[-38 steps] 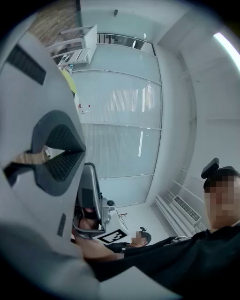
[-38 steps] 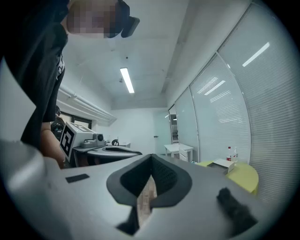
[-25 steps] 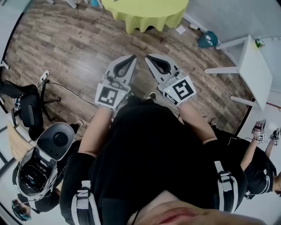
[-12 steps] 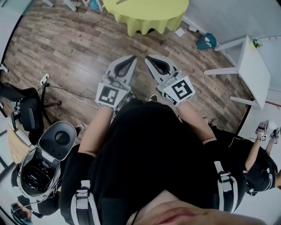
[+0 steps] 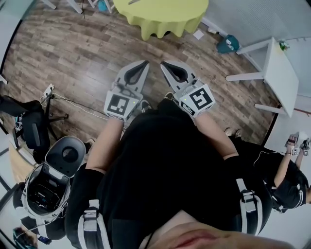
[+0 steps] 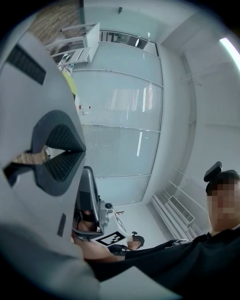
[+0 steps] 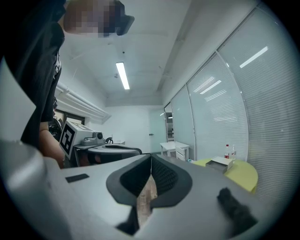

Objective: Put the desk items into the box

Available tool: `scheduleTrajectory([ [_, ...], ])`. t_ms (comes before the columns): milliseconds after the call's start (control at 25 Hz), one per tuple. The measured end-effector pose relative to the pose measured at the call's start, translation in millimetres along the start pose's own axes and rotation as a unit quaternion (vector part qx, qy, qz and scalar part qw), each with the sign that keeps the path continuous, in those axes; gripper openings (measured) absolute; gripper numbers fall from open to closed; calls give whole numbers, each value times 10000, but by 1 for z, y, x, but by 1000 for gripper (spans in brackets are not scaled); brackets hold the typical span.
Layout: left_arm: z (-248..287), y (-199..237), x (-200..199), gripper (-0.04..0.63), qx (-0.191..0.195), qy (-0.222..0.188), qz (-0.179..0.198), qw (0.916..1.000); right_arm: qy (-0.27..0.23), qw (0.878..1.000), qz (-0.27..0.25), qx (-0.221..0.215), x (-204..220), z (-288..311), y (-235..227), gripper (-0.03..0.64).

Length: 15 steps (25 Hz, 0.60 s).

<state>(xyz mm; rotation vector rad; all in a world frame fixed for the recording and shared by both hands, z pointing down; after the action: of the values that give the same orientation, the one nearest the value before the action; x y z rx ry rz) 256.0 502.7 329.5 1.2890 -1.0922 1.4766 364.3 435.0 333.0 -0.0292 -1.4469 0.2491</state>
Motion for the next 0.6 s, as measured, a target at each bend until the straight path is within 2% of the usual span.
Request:
scheduleTrajectory([
  [280, 24, 21, 4, 12, -46, 44, 36, 10000, -19, 10000, -8, -65, -3, 19, -29, 17],
  [600, 74, 45, -6, 12, -197, 47, 148, 9997, 1, 9994, -68, -336, -18, 41, -80, 17],
])
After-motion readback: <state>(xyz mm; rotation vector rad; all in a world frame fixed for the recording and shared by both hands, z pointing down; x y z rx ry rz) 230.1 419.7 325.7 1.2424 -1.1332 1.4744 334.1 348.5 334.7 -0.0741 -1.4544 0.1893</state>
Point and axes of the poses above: the fingertips, and each gripper's own axes: z forward along the fingers, y to its left, x out of its underside, the point moved 6 cm from there along -z, backward along the fingers, and after that the axes turned 7 degrees about z, right-handed, at the moved point
